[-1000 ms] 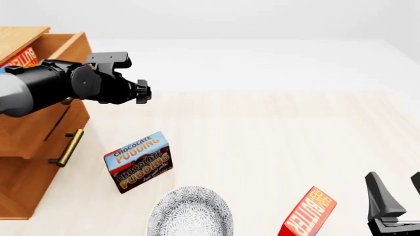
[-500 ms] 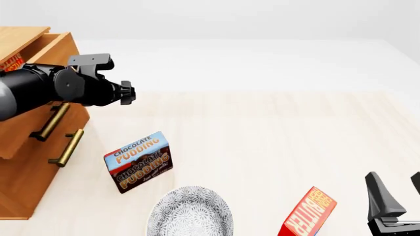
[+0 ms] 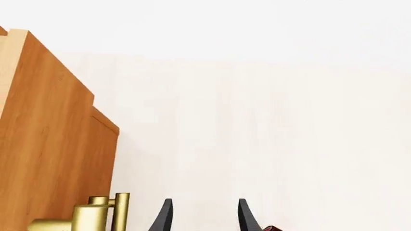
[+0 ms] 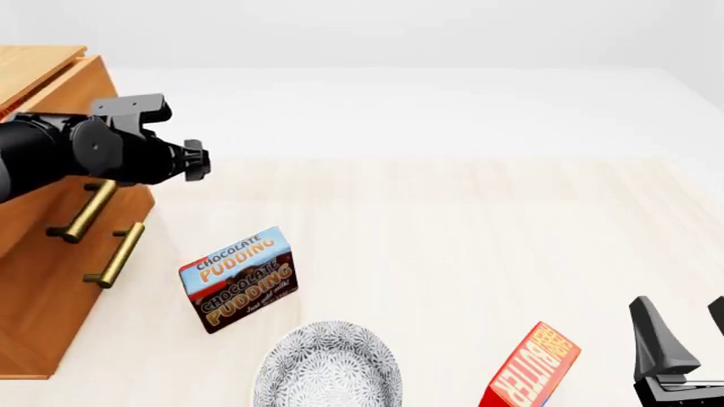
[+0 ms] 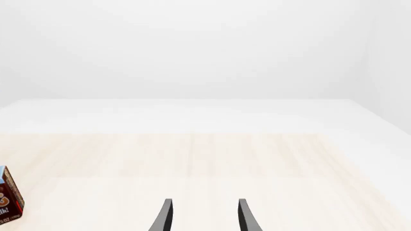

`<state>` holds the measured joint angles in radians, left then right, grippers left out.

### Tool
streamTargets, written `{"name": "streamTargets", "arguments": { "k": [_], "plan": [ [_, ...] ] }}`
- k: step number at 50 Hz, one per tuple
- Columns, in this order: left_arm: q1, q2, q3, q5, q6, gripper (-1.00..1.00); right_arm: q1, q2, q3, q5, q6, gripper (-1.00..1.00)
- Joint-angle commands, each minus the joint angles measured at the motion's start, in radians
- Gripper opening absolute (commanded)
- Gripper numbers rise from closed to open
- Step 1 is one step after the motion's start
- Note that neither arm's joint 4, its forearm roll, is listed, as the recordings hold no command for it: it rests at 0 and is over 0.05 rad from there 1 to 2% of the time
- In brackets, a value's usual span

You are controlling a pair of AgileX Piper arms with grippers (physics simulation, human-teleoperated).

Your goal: Put the butter at the front in the top drawer of the cabinet and close it.

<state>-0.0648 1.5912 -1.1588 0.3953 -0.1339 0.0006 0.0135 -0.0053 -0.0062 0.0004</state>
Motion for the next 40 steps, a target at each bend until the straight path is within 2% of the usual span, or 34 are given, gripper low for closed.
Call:
{"name": "streamTargets", "arguments": {
  "k": [1,19,40],
  "plan": [
    [0.041,0.003,0.016,0.002,0.000,1.00,0.000,-0.003,0.001,0.002,0.000,1.00],
    [0.095,0.016,0.015,0.004,0.015,1.00,0.000,-0.003,0.001,0.002,0.000,1.00],
    [0.165,-0.036,0.015,0.012,0.024,1.00,0.000,-0.003,0.001,0.002,0.000,1.00]
  ]
}}
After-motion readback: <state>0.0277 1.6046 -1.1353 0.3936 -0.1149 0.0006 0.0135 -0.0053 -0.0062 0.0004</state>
